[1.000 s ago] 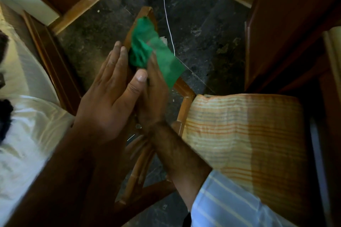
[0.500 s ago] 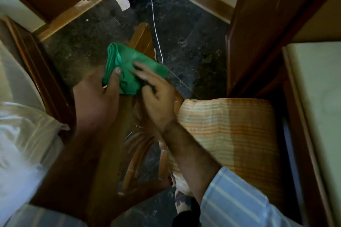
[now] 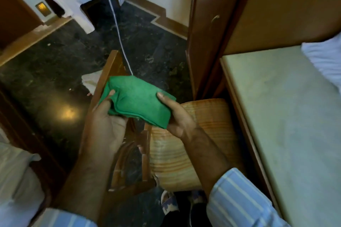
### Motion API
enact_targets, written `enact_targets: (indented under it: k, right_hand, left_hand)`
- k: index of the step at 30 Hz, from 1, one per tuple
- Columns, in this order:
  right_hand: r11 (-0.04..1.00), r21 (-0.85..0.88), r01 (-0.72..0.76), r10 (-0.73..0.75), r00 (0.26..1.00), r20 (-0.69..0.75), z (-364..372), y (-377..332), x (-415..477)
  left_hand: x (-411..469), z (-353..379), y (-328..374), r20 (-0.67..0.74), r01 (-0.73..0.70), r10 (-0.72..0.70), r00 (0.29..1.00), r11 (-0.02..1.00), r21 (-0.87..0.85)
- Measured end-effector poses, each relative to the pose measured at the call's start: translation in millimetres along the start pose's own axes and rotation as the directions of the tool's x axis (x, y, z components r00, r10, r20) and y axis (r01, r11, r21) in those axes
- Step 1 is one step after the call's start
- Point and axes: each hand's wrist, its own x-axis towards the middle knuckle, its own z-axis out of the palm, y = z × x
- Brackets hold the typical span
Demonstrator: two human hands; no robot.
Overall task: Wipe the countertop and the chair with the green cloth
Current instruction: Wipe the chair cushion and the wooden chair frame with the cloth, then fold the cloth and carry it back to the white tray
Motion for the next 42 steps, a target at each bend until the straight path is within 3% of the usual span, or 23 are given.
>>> enact_targets:
  k: [3,5,8,10,15,19,24,28,30,32,36,42]
  right_hand:
    - [0.991,-0.13,0.019,-0.03,0.996,-0.081,-30,-22,-42]
    - [0.981,-0.189,0.035,-0.063,0.988,-0.142,-47,-38,-74]
    - [0.958,-0.274,0.08,-0.15,0.958,-0.245,-75,-62,-132]
    - [0.956,-0.278,0.098,-0.185,0.934,-0.305,-91,-74,-170]
    - [0.983,-0.138,0.12,-0.168,0.89,-0.423,-148,-83,-275]
    - [0.98,-0.148,0.131,-0.195,0.756,-0.624,-191,-74,-366]
    - [0.958,-0.168,0.234,-0.269,0.52,-0.811,-229,-43,-494]
    - [0.929,-0.144,0.341,-0.293,0.439,-0.85,-266,5,-600]
    - [0.918,-0.155,0.366,-0.309,0.413,-0.856,-284,31,-650]
    - [0.901,-0.159,0.403,-0.318,0.364,-0.876,-303,60,-702]
    - [0.849,-0.17,0.5,-0.335,0.261,-0.905,-333,122,-800]
    - [0.845,-0.224,0.486,-0.282,0.05,-0.958,-357,218,-928]
  left_hand:
    - [-13,10,-11,0.014,0.218,-0.218,0.976,0.972,-0.084]
    - [-20,18,-18,0.068,0.376,-0.373,0.925,0.925,-0.053]
    - [-34,46,-38,0.177,0.52,-0.558,0.811,0.825,0.22]
    - [-45,70,-56,0.154,0.54,-0.618,0.771,0.763,0.355]
    - [-87,126,-111,0.224,0.465,-0.649,0.727,0.705,0.536]
    - [-138,167,-161,0.338,0.361,-0.684,0.647,0.665,0.654]
    - [-239,210,-233,0.493,0.002,-0.656,0.571,0.601,0.799]
    - [-331,229,-289,0.55,-0.267,-0.628,0.55,0.493,0.828]
    - [-380,233,-314,0.59,-0.311,-0.611,0.528,0.507,0.804]
    - [-435,233,-341,0.573,-0.22,-0.685,0.45,0.537,0.814]
    - [-531,228,-380,0.492,-0.004,-0.841,0.226,0.504,0.864]
    - [-662,211,-425,0.469,-0.13,-0.883,0.027,0.462,0.877]
